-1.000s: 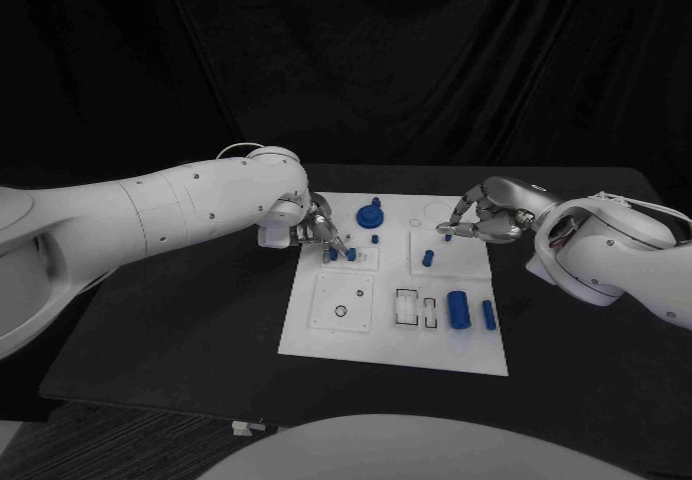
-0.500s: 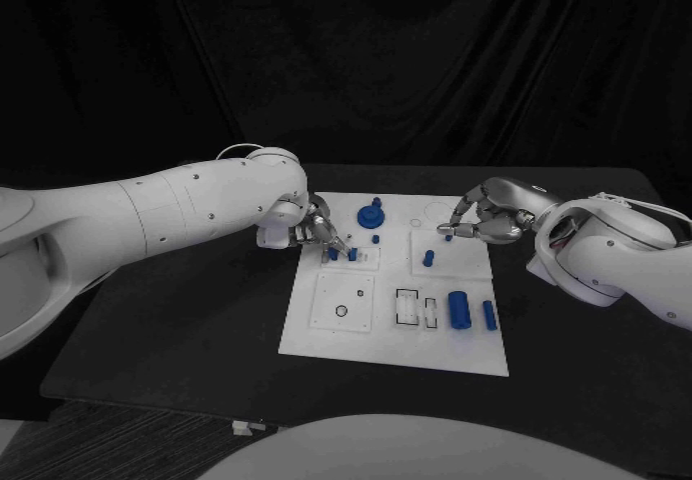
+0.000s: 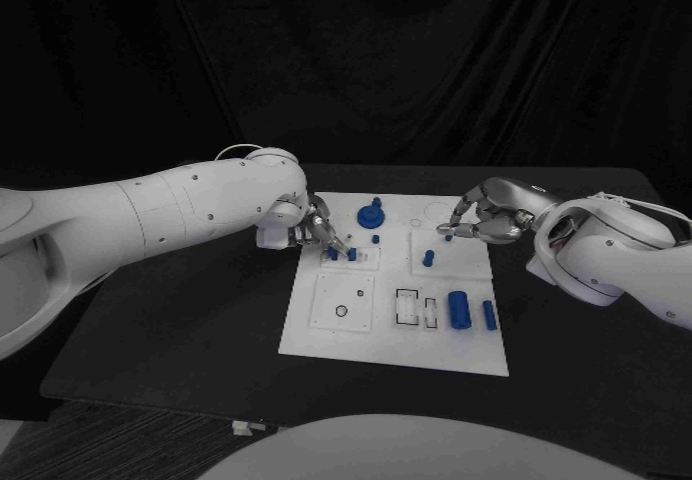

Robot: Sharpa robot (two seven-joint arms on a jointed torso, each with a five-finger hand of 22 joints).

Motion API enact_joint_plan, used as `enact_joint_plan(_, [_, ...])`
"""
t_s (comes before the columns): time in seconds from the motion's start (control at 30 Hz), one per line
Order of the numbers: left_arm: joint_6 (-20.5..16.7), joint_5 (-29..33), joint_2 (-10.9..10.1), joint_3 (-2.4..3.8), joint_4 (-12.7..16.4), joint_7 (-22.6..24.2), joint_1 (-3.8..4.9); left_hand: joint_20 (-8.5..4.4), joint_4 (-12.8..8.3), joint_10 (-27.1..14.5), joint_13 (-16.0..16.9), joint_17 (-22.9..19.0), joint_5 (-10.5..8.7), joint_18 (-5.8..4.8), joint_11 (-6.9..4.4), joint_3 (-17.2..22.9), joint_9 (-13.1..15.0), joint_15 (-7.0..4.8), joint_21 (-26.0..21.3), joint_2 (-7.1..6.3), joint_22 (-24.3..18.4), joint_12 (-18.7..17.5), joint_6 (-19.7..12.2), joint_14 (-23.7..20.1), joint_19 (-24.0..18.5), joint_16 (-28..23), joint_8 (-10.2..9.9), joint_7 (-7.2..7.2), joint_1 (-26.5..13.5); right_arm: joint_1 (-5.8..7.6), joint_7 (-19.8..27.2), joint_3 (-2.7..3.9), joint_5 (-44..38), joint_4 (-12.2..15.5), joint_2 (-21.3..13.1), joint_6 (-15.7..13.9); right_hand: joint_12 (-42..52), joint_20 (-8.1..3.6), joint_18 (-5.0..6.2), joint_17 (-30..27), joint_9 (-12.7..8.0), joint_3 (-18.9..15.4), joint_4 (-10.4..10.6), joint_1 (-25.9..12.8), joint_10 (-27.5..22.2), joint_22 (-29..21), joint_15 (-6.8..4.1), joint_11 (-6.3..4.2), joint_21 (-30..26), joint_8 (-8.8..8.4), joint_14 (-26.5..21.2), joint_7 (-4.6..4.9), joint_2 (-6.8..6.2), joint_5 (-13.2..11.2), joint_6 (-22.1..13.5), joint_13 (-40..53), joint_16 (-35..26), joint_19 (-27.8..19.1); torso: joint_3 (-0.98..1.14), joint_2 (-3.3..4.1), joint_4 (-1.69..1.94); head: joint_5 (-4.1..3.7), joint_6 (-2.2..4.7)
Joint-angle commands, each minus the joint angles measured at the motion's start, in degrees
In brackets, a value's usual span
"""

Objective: Assemble the parts on the task board

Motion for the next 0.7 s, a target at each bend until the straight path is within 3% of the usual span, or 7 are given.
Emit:
enact_joint_plan(0.03, [-0.68, 0.26, -0.01, -0.01, 0.21, 1.38, -0.21, -0.66, 0.29, 6.12, 15.0, 15.27, -0.7, 0.69, -0.46, -2.94, 1.94, -0.93, -0.52, 0.04, 12.61, 1.24, -2.44, 6.64, 2.47, 0.76, 0.52, -0.14, 0.95, -0.13, -0.97, 0.04, -0.13, -0.01, -0.01, 0.36, 0.95, 0.45, 1.3, 11.85, 0.94, 0.87, -0.38, 0.97, 5.68, 12.39, 0.41, -0.02, -1.25, 1.08, 5.35, -0.09, -0.05, 1.15, -0.3, 15.34, -1.06, 1.34, 0.01, 0.0, -0.05, 0.05, 0.0])
enact_joint_plan(0.7, [-1.7, 0.26, -0.34, -0.01, 0.75, 2.0, -0.21, -0.86, 0.49, 6.12, 15.0, 15.27, -0.67, 0.66, -0.76, -3.66, 4.85, -1.16, -0.41, 0.26, 12.66, 1.24, -2.29, 6.64, 2.55, 0.76, 2.95, -0.53, 1.24, -0.13, -1.12, 0.04, -0.13, -0.09, 0.09, 0.45, 0.95, 0.45, 1.3, 11.85, 0.94, 0.87, -0.38, 0.97, 5.68, 12.39, 0.41, -0.02, -1.25, 1.08, 5.35, -0.09, -0.05, 1.15, -0.3, 15.34, -1.06, 1.34, 0.01, 0.01, -0.02, 0.04, 0.0])
